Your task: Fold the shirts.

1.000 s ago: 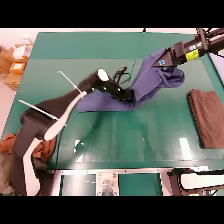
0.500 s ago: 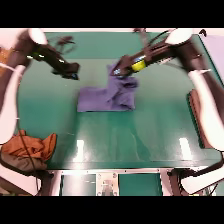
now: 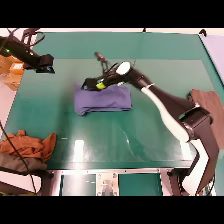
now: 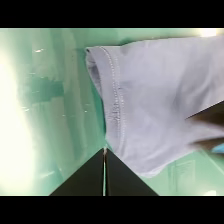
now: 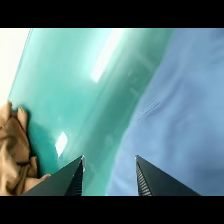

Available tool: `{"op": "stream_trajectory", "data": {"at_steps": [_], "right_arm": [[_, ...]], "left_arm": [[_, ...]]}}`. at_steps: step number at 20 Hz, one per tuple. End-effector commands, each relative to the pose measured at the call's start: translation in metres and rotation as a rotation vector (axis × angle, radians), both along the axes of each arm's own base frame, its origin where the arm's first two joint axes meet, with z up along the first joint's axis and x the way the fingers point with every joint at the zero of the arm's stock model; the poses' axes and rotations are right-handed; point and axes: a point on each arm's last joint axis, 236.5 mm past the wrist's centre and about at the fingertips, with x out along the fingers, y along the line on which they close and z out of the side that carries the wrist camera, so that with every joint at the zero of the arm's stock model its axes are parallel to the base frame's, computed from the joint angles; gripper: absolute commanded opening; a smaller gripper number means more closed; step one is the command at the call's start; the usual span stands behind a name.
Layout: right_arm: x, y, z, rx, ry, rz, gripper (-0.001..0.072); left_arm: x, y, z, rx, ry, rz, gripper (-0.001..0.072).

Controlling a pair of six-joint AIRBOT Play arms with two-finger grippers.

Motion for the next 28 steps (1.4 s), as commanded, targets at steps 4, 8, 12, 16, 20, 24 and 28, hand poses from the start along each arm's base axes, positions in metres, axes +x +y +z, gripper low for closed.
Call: {"op": "stream_trajectory", "data": {"at_steps": [4, 8, 12, 16, 20, 24, 28], "right_arm": [[0.048, -0.194, 0.022, -0.149, 0.163, -0.203, 0.0537], [0.024, -0.257, -0.042, -0.183, 0.395, -0.289, 0.06], [-0.008, -0.245, -0.111, -0.193, 0.518, -0.334, 0.0603], [-0.01, -0.188, -0.123, -0.09, 0.527, -0.311, 0.0603], [0.006, -0.156, -0.095, -0.012, 0.463, -0.293, 0.0036], [0.041, -0.171, -0.001, 0.067, 0.286, -0.267, 0.0019], [0.07, -0.256, 0.132, 0.146, 0.055, -0.398, 0.0019]], "left_arm": [[0.0, 0.005, 0.001, 0.008, -0.007, -0.008, 0.0023], [-0.001, 0.004, 0.001, 0.002, -0.003, -0.003, 0.0023], [0.0, 0.003, 0.002, -0.003, -0.006, -0.002, 0.0023], [0.0, 0.003, 0.002, -0.003, -0.006, -0.002, 0.0023], [0.0, 0.003, 0.002, -0.002, -0.006, -0.002, 0.0023], [0.0, 0.003, 0.002, -0.001, -0.005, -0.002, 0.0023], [0.0, 0.003, 0.002, 0.0, -0.006, -0.004, 0.0023]]}}
